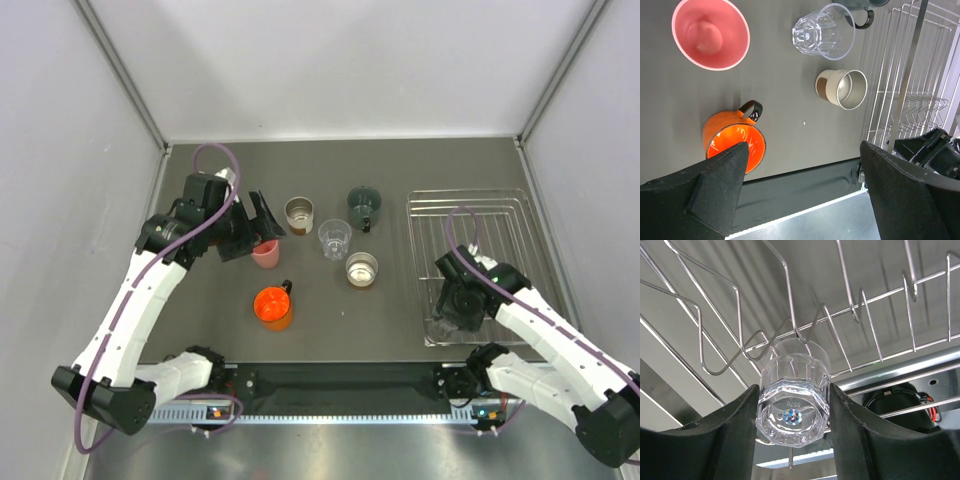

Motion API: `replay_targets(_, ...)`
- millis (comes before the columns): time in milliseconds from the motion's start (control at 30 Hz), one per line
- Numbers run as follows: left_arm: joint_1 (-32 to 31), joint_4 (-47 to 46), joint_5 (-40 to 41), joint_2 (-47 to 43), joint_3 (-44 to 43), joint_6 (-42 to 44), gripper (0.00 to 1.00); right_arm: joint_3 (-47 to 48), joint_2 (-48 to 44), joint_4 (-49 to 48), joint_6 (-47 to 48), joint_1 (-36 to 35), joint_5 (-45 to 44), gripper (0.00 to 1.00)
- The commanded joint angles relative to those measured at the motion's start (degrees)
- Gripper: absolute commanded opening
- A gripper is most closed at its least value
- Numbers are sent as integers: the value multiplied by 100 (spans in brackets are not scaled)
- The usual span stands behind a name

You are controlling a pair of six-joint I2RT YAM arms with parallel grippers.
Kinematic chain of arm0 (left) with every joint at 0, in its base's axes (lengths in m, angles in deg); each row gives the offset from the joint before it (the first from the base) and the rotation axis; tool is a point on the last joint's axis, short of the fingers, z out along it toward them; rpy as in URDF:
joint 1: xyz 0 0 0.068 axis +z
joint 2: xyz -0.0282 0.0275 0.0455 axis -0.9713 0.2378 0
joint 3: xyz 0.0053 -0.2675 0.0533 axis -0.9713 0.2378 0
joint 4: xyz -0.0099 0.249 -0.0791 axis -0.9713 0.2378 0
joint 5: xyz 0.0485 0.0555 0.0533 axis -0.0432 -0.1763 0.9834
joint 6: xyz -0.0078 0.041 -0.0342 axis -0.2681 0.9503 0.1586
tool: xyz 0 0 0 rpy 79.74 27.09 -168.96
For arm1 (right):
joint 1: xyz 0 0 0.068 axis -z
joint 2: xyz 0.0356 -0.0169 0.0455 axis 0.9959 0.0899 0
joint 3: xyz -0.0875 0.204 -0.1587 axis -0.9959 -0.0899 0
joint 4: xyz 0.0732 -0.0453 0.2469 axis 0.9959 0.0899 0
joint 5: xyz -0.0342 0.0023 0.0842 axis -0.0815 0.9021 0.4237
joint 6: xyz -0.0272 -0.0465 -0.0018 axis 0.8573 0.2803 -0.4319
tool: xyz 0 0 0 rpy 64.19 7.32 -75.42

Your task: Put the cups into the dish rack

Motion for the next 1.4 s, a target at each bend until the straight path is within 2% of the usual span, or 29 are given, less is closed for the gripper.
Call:
replay_targets(0, 34, -23, -83, -64, 16, -69, 97, 87, 8, -121, -74, -134, -14, 49)
replay_targets(67, 34, -32, -101, -55, 25, -77, 97, 78, -1, -156, -56, -143, -5, 54)
replay_targets(100, 34, -58, -101, -55, 34, -69, 97, 69, -1, -174, -48, -143, -5, 64)
replay_targets(133, 34, -67, -118, -38, 34, -86, 97, 43, 17, -192, -48, -143, 21, 65)
replay_targets(167, 34, -67, -136, -20, 34, -86, 97, 34, 26, -209, -48, -152, 38, 71)
replay_targets(233, 34, -76, -153, -3, 34, -86, 97, 34, 17, -236, -30, -152, 47, 75)
replay_targets(300, 34, -67, -153, -3, 34, -77, 97, 86, 8, -227, -13, -152, -5, 83)
replay_targets(933, 34, -15, -470, 217, 60, 63, 97, 429, 825, -903, 383, 15, -383, 88)
replay_targets(1233, 34, -6, -909, 358, 78, 335, 94, 675, 879, -807, 638, 217, -384, 89)
replay_targets(1300, 25, -32, -1058, 436, 25, 379, 93, 780, 756, -685, 716, 226, -269, 92)
replay_targets(1333, 25, -32, -1111, 463, 25, 380, 93, 833, 712, -614, 734, 226, -260, 99)
replay_targets(1367, 25, -32, -1155, 498, 25, 397, 93, 895, 668, -527, 752, 226, -252, 100)
